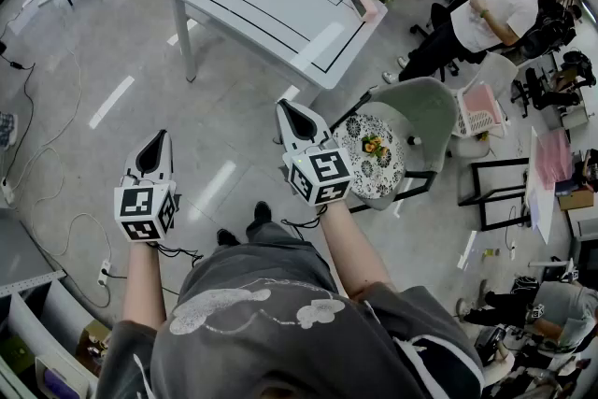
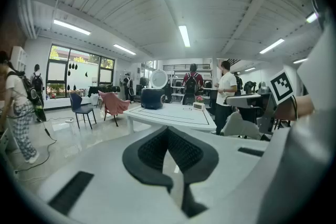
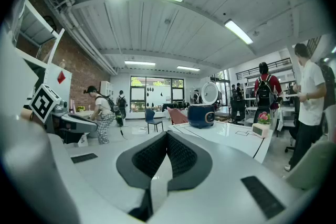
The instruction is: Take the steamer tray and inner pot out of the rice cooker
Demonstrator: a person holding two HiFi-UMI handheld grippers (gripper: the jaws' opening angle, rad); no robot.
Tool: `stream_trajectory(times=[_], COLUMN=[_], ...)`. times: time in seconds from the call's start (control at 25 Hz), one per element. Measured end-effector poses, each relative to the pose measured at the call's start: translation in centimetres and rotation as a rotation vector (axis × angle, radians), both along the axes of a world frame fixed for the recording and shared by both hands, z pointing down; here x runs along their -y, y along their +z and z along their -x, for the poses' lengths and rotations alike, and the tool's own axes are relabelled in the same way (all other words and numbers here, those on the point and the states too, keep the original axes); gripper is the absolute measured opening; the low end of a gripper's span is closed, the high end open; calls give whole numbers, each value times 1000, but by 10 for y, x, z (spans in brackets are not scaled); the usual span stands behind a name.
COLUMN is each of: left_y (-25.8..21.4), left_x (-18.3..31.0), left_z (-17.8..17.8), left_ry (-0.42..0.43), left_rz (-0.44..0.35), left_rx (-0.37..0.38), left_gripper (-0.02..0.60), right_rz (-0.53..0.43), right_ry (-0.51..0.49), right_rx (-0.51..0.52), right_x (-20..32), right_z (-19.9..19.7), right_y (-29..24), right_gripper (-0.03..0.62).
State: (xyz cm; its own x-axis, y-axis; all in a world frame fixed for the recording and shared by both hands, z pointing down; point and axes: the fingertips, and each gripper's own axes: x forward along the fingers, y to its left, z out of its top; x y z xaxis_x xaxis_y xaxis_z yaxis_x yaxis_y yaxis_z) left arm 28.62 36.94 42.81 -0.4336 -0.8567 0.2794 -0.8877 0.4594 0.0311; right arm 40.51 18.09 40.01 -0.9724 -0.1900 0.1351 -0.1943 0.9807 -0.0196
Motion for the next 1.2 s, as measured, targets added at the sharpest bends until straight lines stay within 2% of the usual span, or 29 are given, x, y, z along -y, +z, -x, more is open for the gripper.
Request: stream_trajectory(times=[0.36,0.68,0.8,0.92,0.96,1.0,1.04,1.08,1.2], left_y=[0,2,4,5,4,3,1,0,0], left_x=[-21,-41,-41,-39,-39,-38,-38,-38,-38], left_z=[7,23,20,14,14,15,15,16,25], left_ry=[-49,-120,-108,-88,-83,-74,-63,-58,-74], left_rz=[-48,-43,-68,-72,-75,-83,-95,-105,-117], left_rx=[-22,-43,-63,-20,-4,4,5,5,19], left_gripper=[8,8,8,9,33,131,221,251,357], right_rz=[-2,16,31,45,44,45,50,56,62], right_ry=[-37,-55,-45,-46,-53,-64,-75,-84,-79], right_rx=[6,-10,14,65,70,71,72,71,54], right_x=[-13,-17,-18,-23,-26,-30,-34,-36,-34], right_z=[10,22,21,20,20,22,24,27,35], right_y=[-3,-1,-2,-5,-4,-4,-3,-2,2], right_gripper=[26,27,27,30,34,82,179,247,297])
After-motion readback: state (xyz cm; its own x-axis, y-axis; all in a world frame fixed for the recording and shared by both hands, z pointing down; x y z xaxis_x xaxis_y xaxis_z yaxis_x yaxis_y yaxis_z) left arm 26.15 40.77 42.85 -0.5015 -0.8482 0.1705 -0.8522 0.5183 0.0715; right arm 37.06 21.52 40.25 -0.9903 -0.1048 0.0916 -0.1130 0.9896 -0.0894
